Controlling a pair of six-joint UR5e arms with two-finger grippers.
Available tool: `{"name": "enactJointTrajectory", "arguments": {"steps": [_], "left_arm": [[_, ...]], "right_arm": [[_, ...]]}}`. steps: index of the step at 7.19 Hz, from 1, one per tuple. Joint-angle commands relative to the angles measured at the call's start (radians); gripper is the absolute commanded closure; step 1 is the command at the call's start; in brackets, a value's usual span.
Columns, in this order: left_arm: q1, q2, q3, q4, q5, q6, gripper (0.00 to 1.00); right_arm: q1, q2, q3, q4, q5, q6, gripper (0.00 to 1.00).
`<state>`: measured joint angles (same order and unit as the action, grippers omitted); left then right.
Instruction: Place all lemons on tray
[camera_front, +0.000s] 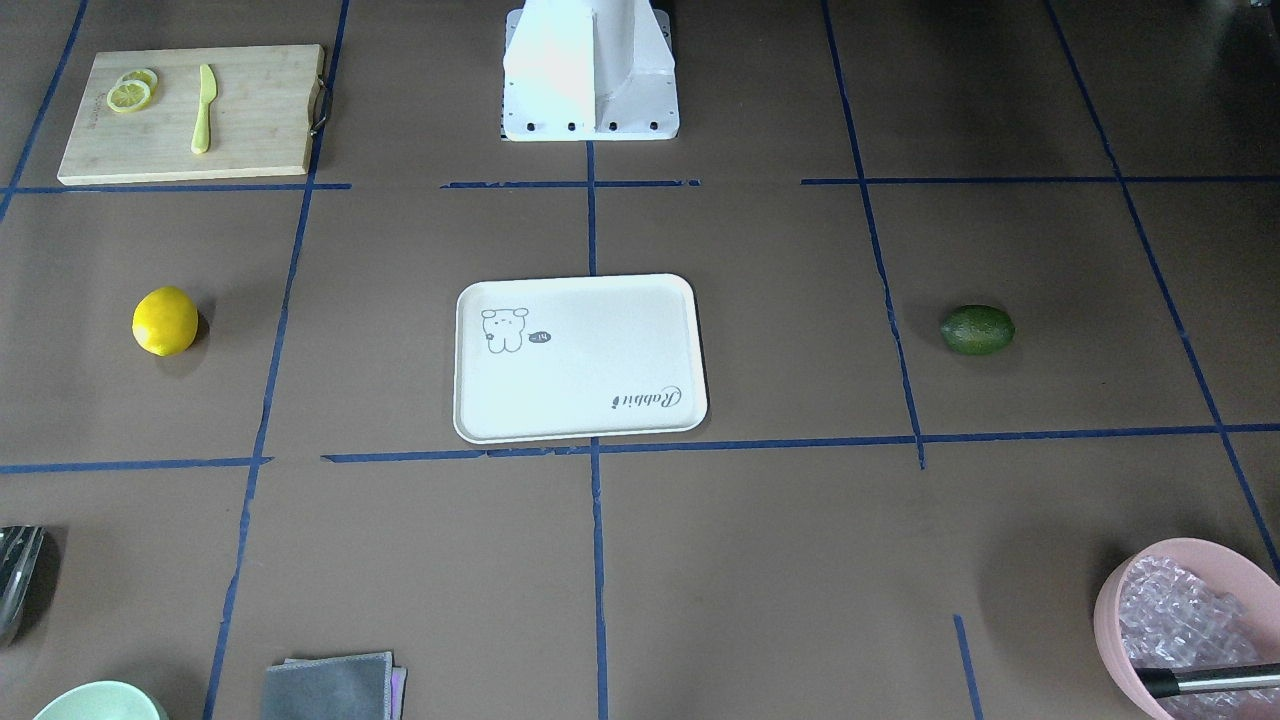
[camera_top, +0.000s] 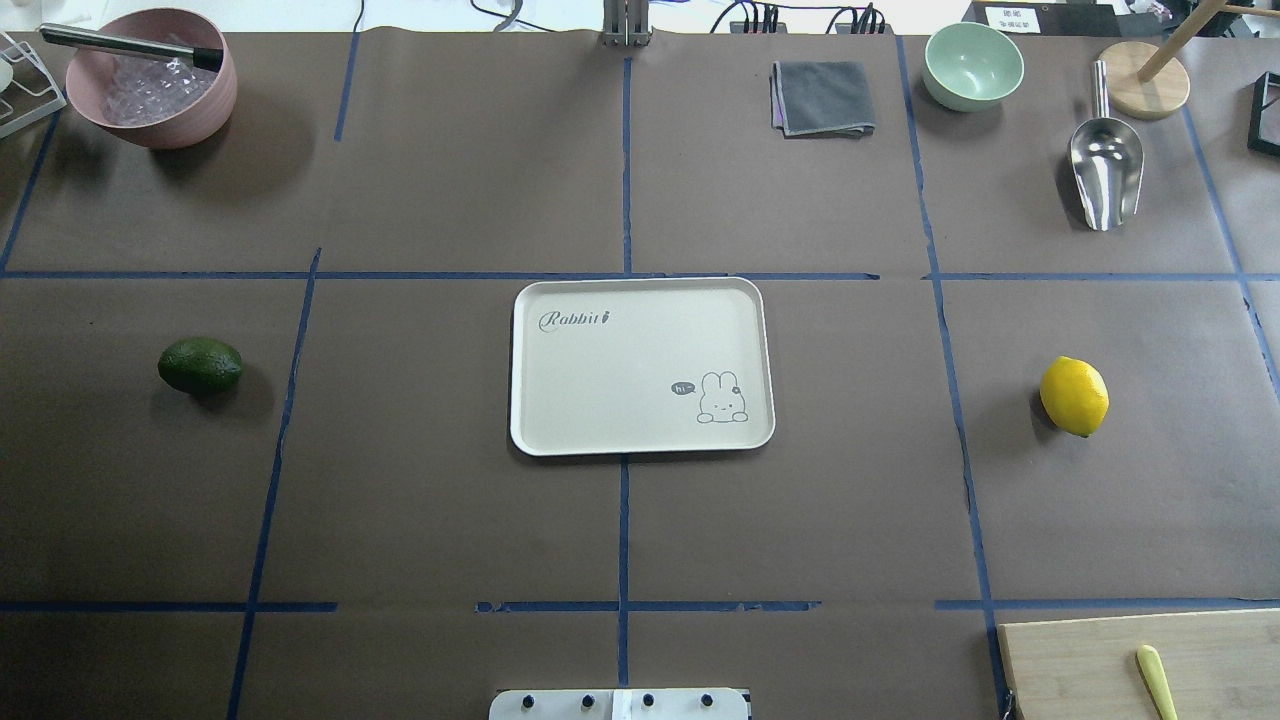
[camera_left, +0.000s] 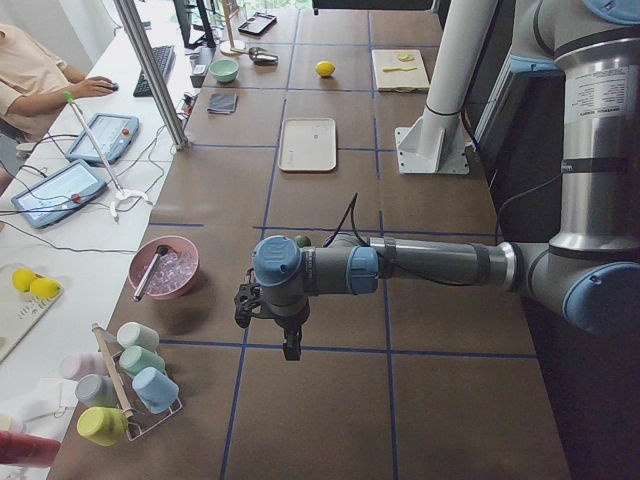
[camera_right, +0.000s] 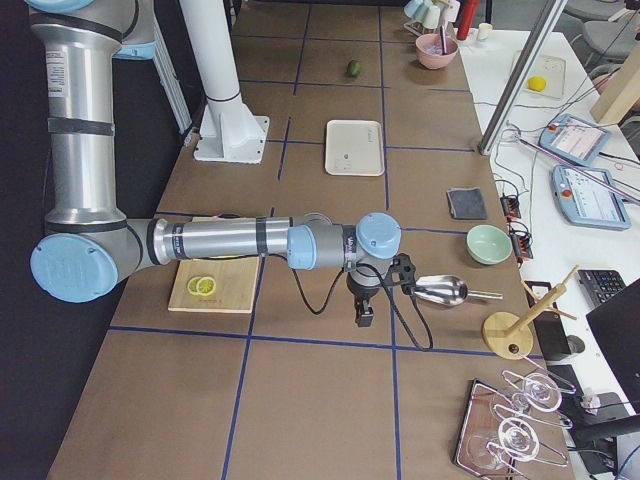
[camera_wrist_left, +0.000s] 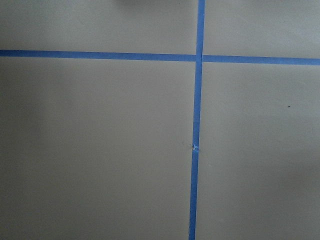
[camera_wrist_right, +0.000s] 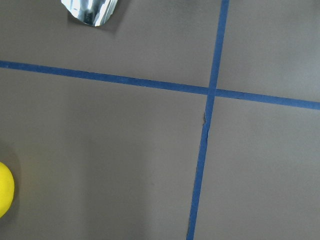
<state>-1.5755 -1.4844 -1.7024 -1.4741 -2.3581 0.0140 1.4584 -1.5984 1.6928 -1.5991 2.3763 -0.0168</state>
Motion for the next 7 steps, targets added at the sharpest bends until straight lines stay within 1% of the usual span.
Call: {"name": "enactJointTrajectory", "arguments": {"steps": [1,2,3,5,6,7], "left_arm": [[0.000,0.001,0.003,0.000,-0.039,0.001,0.00],[0.000,0.001,0.000,0.000,-0.040,0.001,0.00],[0.000,0.001,0.000,0.000,-0.040,0.003,0.00],[0.000,0.001,-0.002,0.000,-0.041,0.003,0.00],[0.000,0.001,0.000,0.000,-0.040,0.004,0.00],[0.000,0.001,0.000,0.000,-0.040,0.004,0.00]], "right_arm": [[-0.091,0.000,0.095,0.001,0.000,0.192,0.01],[-0.148,-0.001,0.146,0.027,-0.006,0.259,0.01],[-0.203,-0.001,0.157,0.116,-0.026,0.328,0.01],[-0.371,-0.009,0.154,0.317,-0.098,0.656,0.01],[-0.442,-0.009,0.151,0.361,-0.147,0.737,0.01],[-0.469,-0.009,0.151,0.364,-0.155,0.745,0.01]]}}
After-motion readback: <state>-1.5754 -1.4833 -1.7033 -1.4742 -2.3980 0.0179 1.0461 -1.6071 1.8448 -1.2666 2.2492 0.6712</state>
